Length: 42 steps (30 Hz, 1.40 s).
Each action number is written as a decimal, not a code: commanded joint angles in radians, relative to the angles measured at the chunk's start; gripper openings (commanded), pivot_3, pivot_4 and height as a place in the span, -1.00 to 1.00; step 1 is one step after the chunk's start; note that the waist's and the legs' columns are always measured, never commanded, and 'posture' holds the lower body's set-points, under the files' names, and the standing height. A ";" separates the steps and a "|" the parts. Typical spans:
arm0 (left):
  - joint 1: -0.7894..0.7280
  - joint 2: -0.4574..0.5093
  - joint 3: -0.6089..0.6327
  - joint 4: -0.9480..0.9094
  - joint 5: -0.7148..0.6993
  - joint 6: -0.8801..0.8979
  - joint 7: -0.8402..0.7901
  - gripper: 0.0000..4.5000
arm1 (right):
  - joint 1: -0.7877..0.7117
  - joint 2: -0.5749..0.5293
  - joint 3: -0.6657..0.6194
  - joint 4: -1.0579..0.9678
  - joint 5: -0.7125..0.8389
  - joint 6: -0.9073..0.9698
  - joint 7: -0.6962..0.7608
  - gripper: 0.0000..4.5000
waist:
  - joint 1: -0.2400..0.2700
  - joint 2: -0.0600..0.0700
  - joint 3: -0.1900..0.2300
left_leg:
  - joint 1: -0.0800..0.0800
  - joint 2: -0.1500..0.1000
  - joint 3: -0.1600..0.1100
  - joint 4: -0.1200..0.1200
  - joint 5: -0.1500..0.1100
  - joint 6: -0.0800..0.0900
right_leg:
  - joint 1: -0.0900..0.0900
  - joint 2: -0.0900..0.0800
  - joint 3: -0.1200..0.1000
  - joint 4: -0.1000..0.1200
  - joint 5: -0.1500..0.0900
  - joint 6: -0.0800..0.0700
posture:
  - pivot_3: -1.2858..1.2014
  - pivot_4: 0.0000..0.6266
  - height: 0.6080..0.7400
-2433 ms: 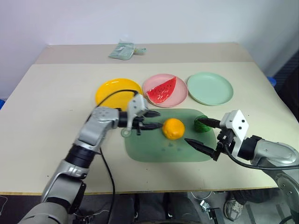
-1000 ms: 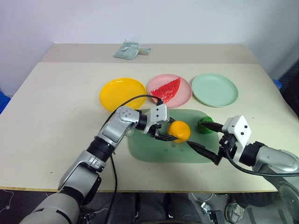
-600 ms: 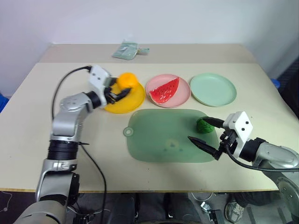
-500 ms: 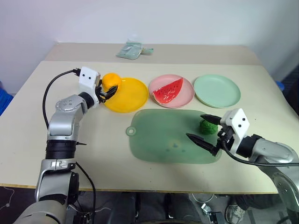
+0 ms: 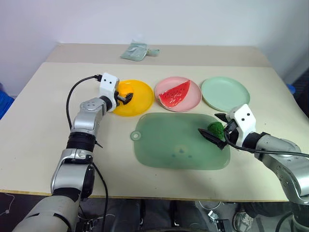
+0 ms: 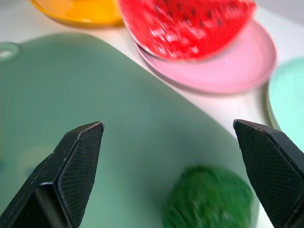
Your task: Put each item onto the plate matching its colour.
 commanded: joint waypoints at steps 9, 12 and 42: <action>0.342 0.198 -0.059 -0.622 -0.197 0.040 -0.405 0.96 | 0.037 0.016 -0.028 0.046 -0.036 0.087 -0.082 1.00 | -0.023 0.001 0.000 | 0.001 0.002 0.000 -0.001 0.000 -0.001 | 0.001 -0.001 0.001 0.000 0.000 0.000 | 0.03 -0.52 1.00; 0.403 0.202 -0.117 -0.738 -0.244 0.096 -0.464 0.96 | 0.018 0.023 -0.012 0.089 -0.064 0.089 -0.096 1.00 | -0.024 0.001 -0.001 | 0.001 0.001 0.000 -0.001 0.000 -0.001 | 0.001 -0.001 0.001 0.000 0.000 0.000 | 0.03 -0.52 1.00; 0.491 0.148 -0.234 -0.901 -0.256 0.151 -0.415 1.00 | -0.633 0.134 0.095 0.926 -0.326 -0.302 -0.117 0.74 | -0.050 0.002 0.000 | 0.001 0.001 0.001 -0.002 0.000 0.000 | 0.000 0.000 0.001 -0.001 0.000 0.000 | 0.03 -0.52 1.00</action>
